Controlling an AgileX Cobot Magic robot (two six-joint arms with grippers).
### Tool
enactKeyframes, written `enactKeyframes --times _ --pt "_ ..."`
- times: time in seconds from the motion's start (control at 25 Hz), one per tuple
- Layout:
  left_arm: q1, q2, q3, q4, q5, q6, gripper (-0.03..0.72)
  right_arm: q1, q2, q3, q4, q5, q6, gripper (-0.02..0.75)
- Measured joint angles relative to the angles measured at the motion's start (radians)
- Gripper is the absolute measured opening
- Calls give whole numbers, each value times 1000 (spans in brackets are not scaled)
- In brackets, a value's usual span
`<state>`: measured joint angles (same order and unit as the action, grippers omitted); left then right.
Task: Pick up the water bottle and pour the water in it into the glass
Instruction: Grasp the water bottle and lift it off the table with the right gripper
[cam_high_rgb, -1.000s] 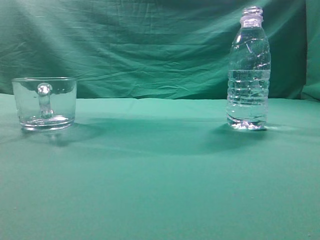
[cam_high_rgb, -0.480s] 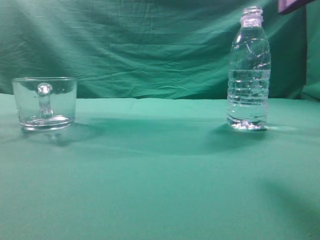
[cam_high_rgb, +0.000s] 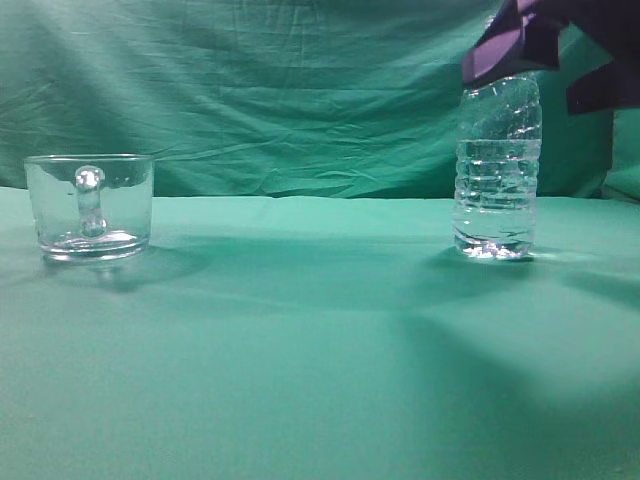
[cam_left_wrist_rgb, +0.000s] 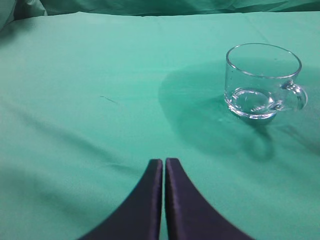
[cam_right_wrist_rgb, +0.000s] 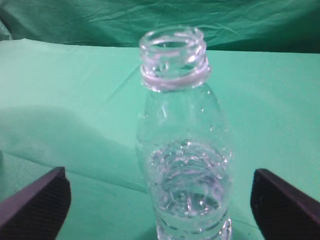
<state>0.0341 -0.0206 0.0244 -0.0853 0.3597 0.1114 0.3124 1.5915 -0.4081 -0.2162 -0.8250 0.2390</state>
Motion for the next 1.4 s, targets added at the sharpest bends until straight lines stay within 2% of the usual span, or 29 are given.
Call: enactKeyframes --times 0.4,0.48,0.52,0.56,0.68,0.72,0.8,0.84,0.88,0.96,1.0,1.04,1.08,1.4 --pt "0 0 0 0 0 0 0 0 303 -145 24 -162 -39 644" --pt "0 0 0 0 0 0 0 0 340 -163 26 -177 -39 566" --pt "0 0 0 0 0 0 0 0 352 -170 26 -181 -41 581" --pt "0 0 0 0 0 0 0 0 364 -172 26 -193 -46 536" --pt "0 0 0 0 0 0 0 0 382 -172 28 -208 -93 528" --pt "0 0 0 0 0 0 0 0 384 -172 30 -213 -108 475" --pt "0 0 0 0 0 0 0 0 387 -172 31 -215 -122 473" --pt "0 0 0 0 0 0 0 0 387 -172 31 -215 -135 419" --pt "0 0 0 0 0 0 0 0 388 -172 31 -215 -147 417" --pt "0 0 0 0 0 0 0 0 390 -172 31 -219 -167 349" --pt "0 0 0 0 0 0 0 0 390 -172 31 -219 -171 355" --pt "0 0 0 0 0 0 0 0 390 -172 31 -219 -171 301" --pt "0 0 0 0 0 0 0 0 391 -172 31 -219 -171 282" --pt "0 0 0 0 0 0 0 0 391 -172 31 -223 -171 296"
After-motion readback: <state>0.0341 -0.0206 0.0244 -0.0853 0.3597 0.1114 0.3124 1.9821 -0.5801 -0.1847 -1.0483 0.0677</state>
